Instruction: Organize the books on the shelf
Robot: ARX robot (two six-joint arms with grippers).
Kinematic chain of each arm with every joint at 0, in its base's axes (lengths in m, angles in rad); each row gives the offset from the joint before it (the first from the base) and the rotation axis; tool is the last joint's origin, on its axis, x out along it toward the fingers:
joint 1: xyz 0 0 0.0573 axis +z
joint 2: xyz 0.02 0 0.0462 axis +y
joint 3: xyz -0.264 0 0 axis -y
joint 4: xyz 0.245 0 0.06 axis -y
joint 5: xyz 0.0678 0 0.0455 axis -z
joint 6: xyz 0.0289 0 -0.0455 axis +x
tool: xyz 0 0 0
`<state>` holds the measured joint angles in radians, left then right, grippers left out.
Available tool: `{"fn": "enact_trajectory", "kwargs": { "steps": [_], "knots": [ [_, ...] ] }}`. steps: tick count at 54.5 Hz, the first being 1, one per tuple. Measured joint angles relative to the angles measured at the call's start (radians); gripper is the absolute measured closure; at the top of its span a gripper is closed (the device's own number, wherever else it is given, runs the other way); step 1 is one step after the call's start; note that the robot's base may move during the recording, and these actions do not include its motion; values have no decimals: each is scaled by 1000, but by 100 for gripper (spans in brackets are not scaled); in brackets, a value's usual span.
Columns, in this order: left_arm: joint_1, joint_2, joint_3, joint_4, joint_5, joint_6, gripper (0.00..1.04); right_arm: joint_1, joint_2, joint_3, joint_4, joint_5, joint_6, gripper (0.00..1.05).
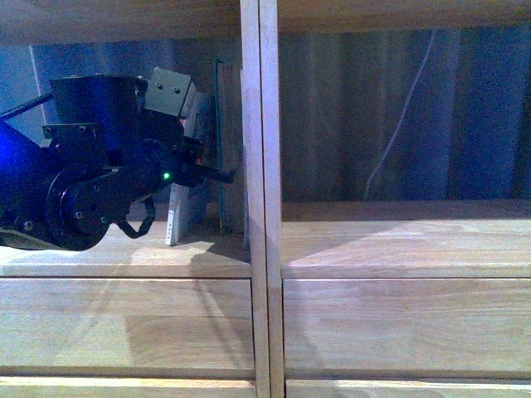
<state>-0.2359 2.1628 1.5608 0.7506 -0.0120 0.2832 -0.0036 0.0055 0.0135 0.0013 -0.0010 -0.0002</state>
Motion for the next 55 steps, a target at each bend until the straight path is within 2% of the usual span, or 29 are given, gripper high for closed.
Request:
{"fn": "enact_trajectory", "kwargs": {
  "steps": [10, 29, 42, 44, 55],
  "knots": [
    [-4, 7, 17, -27, -1, -2, 96, 0, 0, 0, 0, 0, 0, 102],
    [-1, 6, 7, -40, 4, -11, 43, 0, 0, 0, 0, 0, 0, 102],
    [13, -61, -87, -93, 32, -80, 9, 0, 0, 0, 0, 0, 0, 102],
    [16, -78, -105, -102, 42, -96, 6, 0, 0, 0, 0, 0, 0, 102],
    [31, -189, -213, -153, 124, -214, 7, 0, 0, 0, 0, 0, 0, 102]
  ]
}}
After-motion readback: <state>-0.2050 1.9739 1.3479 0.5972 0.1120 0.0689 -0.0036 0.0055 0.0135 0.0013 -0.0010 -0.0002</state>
